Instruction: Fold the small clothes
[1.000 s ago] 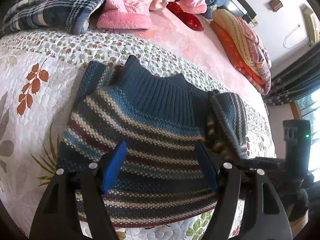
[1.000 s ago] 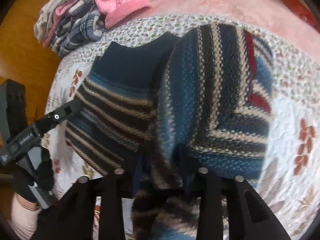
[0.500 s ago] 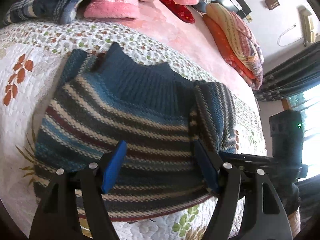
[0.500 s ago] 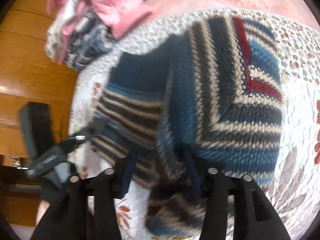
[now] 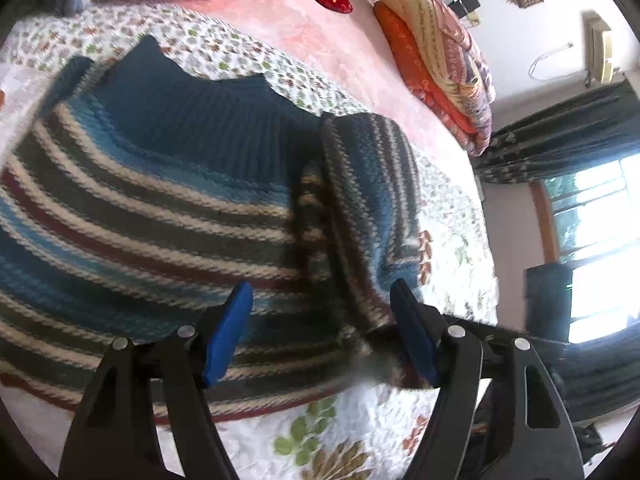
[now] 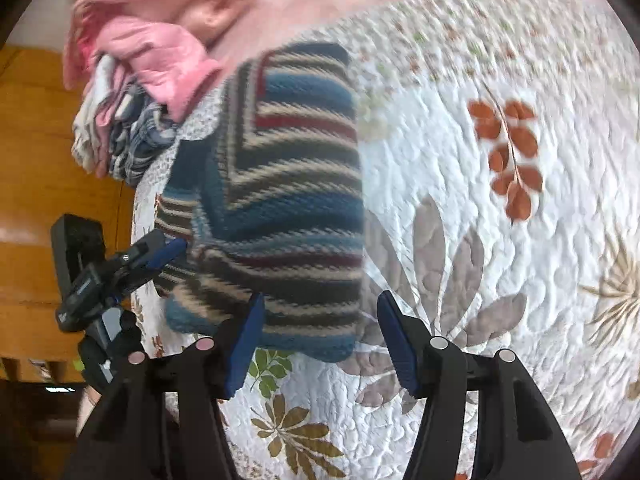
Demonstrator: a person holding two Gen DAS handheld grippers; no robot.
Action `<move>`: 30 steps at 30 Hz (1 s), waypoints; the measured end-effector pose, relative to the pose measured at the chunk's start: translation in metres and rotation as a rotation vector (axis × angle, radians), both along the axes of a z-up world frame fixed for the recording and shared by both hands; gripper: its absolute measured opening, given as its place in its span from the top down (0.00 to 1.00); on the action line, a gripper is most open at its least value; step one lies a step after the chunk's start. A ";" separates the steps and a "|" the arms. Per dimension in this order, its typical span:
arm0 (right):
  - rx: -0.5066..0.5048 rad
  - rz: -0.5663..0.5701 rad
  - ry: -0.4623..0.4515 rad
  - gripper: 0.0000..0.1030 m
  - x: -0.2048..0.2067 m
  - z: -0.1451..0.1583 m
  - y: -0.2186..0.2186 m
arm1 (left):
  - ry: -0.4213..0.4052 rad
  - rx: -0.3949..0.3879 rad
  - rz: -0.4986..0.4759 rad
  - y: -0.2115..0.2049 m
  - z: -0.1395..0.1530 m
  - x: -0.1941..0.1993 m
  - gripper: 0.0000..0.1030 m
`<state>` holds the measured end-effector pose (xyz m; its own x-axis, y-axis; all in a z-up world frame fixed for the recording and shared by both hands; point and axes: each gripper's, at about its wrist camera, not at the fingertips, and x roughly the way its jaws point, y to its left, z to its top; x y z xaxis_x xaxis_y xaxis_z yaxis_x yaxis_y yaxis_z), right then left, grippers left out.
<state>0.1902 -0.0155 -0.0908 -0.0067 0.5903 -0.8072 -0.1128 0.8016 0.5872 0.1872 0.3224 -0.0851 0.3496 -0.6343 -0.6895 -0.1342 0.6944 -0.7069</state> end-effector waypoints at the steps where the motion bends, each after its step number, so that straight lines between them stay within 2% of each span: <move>1: 0.005 0.003 -0.001 0.42 0.003 -0.002 -0.001 | 0.004 -0.015 0.001 -0.005 -0.002 0.002 0.31; 6: -0.054 0.047 -0.050 0.42 0.009 -0.002 0.003 | 0.045 -0.035 0.013 -0.025 -0.016 0.017 0.33; 14: -0.051 0.016 -0.029 0.42 0.015 -0.010 -0.001 | 0.072 -0.014 0.016 -0.047 -0.022 0.038 0.33; 15: -0.043 0.005 -0.028 0.42 0.017 -0.009 -0.004 | 0.075 -0.010 0.015 -0.049 -0.022 0.041 0.36; 16: -0.035 -0.007 -0.030 0.42 0.018 -0.008 -0.007 | 0.076 -0.004 0.012 -0.052 -0.022 0.044 0.46; 17: -0.029 -0.017 -0.032 0.42 0.019 -0.007 -0.010 | 0.077 0.004 0.010 -0.055 -0.021 0.047 0.52; 19: -0.018 -0.035 -0.035 0.42 0.022 -0.005 -0.016 | 0.065 0.040 0.014 -0.060 -0.018 0.051 0.80; 23: -0.014 -0.053 -0.033 0.42 0.025 -0.006 -0.024 | -0.003 0.087 0.040 -0.065 0.001 0.051 0.84; 30: -0.021 -0.061 -0.035 0.42 0.024 -0.006 -0.027 | -0.114 0.094 0.045 -0.046 0.043 0.041 0.85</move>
<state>0.2145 -0.0424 -0.0964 0.0567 0.5719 -0.8183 -0.0834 0.8195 0.5670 0.2283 0.2767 -0.0417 0.4553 -0.5510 -0.6993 -0.0894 0.7532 -0.6516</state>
